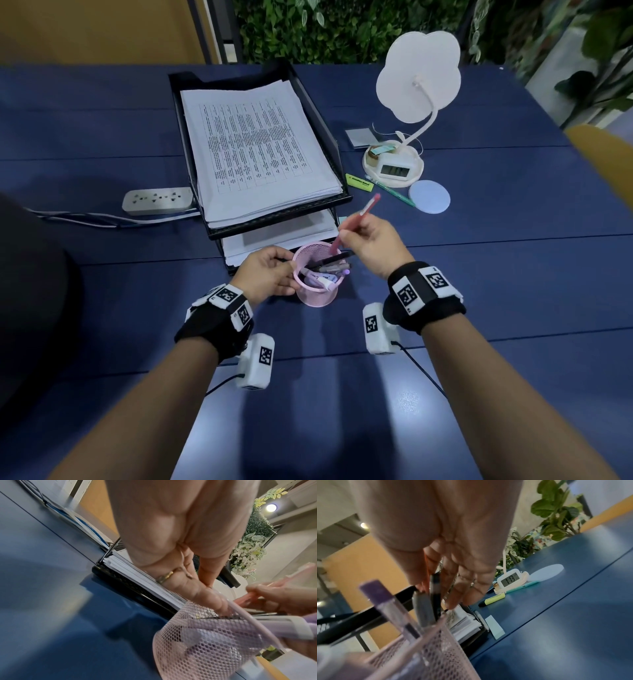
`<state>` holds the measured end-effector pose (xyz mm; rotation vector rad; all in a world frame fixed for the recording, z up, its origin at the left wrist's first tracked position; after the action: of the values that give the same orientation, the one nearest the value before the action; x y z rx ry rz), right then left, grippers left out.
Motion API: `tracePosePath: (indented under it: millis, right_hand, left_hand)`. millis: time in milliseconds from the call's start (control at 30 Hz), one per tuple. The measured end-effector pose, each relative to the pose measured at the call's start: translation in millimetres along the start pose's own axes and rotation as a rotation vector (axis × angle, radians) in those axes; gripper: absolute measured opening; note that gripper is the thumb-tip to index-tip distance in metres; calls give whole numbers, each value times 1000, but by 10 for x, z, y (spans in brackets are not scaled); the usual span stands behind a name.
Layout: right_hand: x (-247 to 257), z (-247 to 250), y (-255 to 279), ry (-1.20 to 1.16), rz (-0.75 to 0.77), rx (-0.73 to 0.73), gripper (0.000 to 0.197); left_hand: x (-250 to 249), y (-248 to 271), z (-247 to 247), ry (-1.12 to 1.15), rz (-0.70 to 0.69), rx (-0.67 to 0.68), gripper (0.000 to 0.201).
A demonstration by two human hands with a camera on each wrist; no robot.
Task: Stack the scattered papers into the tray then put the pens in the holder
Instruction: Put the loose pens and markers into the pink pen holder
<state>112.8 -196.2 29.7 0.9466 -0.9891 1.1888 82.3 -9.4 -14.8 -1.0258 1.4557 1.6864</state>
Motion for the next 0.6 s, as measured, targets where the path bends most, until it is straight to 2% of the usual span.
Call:
tracePosePath:
  millis: [100, 133, 233, 300, 400, 467, 533, 600]
  right_hand:
    - [-132, -89, -13, 165, -30, 100, 11]
    - [-152, -84, -14, 162, -49, 105, 9]
    - [-170, -29, -25, 67, -116, 110, 17]
    - [-191, 27, -70, 10, -176, 63, 19]
    - [-333, 116, -208, 12, -234, -100, 25]
    - [-445, 132, -307, 198, -146, -151, 25]
    - [-547, 84, -373, 414, -73, -105, 28]
    - [-647, -3, -417, 540, -63, -27, 35]
  left_hand:
    - [5, -16, 3, 10, -1, -2, 10]
    - [6, -24, 1, 15, 0, -3, 10]
    - [-3, -55, -3, 24, 3, -8, 11]
    - [-13, -85, -2, 29, 6, -18, 11]
    - [-30, -132, 13, 23, 4, -32, 8]
    - [-28, -165, 35, 21, 9, -47, 7]
    - [-20, -196, 55, 23, 13, -57, 7]
    - [-12, -222, 65, 28, 17, -52, 7]
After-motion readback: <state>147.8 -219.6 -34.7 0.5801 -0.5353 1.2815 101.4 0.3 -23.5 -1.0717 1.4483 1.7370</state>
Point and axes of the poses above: each hand's wrist, its own y-axis away from the middle knuckle, its own z-axis out of the back of the hand, x = y × z, the point moved 5 cm from there along -y, towards the middle knuckle, and after that the axes turned 14 degrees about -x, right-handed, at the moved point
